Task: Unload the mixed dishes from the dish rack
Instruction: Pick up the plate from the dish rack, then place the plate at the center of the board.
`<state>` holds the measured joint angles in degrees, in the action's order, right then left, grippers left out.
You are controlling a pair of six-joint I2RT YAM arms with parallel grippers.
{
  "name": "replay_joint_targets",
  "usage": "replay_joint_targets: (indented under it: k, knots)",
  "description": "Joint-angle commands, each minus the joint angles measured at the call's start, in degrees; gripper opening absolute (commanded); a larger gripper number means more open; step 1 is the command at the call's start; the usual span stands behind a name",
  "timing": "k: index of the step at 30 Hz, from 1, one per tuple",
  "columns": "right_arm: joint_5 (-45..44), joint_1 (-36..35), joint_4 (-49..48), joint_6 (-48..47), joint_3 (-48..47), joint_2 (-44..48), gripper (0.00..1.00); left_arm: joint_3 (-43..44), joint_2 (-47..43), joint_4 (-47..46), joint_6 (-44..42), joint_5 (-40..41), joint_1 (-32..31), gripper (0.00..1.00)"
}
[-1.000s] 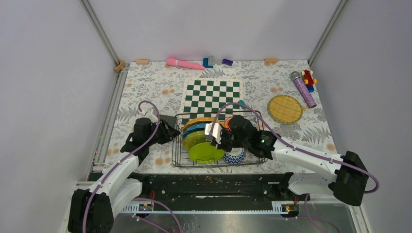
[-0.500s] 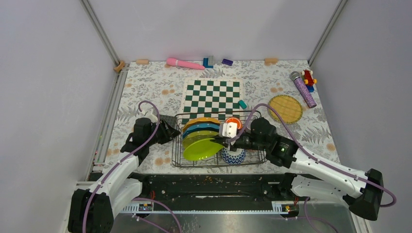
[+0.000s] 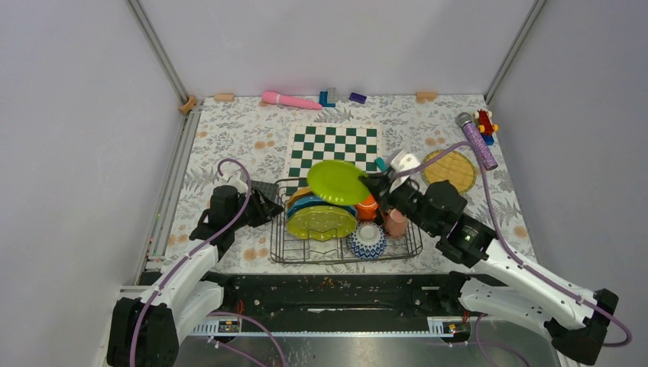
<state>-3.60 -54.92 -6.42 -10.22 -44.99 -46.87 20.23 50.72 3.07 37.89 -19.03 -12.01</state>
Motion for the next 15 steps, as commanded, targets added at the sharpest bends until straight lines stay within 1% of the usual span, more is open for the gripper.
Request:
replay_joint_targets:
  k: [1,4,7,10,15]
  knots:
    - [-10.9,11.57,0.68,16.3,-3.72,3.14,0.0,-0.28,-0.15,0.91,-0.8,1.44,0.23,0.39]
    - [-10.17,22.31,4.35,24.48,-3.47,3.27,0.0,-0.19,0.23,0.93,-0.87,1.47,0.23,0.39]
    - [-14.1,29.85,5.95,30.09,-1.62,3.85,0.0,0.02,0.59,1.17,-1.13,1.73,0.23,0.39]
    - [-14.73,38.62,11.77,36.15,-1.46,3.27,0.0,-0.01,0.61,1.27,-1.24,1.77,0.23,0.39]
    - [-3.61,54.97,17.0,47.76,-1.0,-3.43,0.0,0.16,0.72,1.29,-1.44,1.73,0.23,0.39]
